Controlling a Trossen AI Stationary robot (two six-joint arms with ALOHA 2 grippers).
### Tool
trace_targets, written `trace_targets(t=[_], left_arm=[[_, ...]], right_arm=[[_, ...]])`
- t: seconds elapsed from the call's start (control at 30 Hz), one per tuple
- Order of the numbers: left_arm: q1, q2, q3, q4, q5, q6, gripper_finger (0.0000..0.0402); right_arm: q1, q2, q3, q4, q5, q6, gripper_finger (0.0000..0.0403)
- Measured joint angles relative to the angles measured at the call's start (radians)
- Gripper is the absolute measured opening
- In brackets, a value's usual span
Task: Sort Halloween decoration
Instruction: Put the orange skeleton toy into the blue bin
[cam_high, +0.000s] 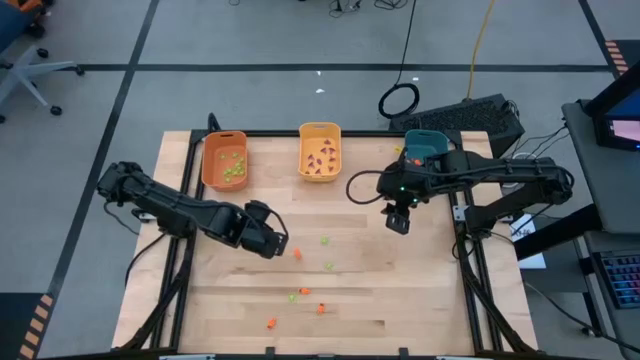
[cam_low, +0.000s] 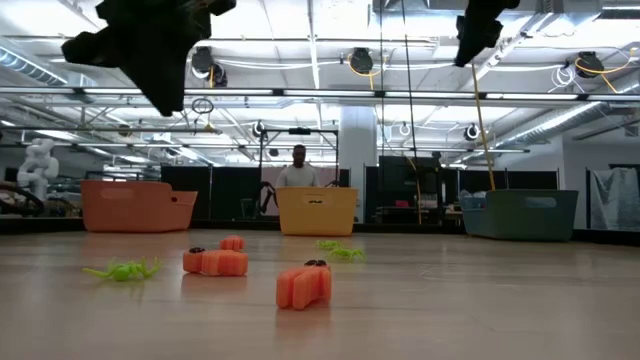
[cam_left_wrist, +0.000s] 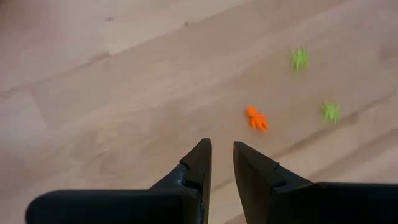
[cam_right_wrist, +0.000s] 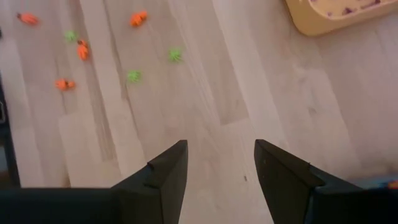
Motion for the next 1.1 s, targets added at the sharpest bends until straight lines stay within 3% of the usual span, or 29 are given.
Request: trace_targets(t=[0.17, 0.5, 0.77, 1.1], left_arm=[[0.018, 0.006, -0.031, 0.068, 0.143, -0.002, 0.0101], [0.026, 0.105, -0.032, 0.205, 0.151, -0.183, 0.0240], [0.025, 0.244, -0.032, 0.423, 0.163, -0.183, 0.0251], [0.026, 0.337, -0.032, 0.441, 0.149, -0.209, 0.0251]], right_arm=[[0.000, 0.000, 0.000, 0.075, 0.000, 0.036, 0.0171], [0.000, 0.000, 0.000, 0.128, 0.000, 0.094, 0.0171], [0.000, 0.000, 0.000, 0.127, -0.004, 0.120, 0.0171], [0.000, 0.000, 0.000, 0.127, -0.005, 0.117, 0.0171]])
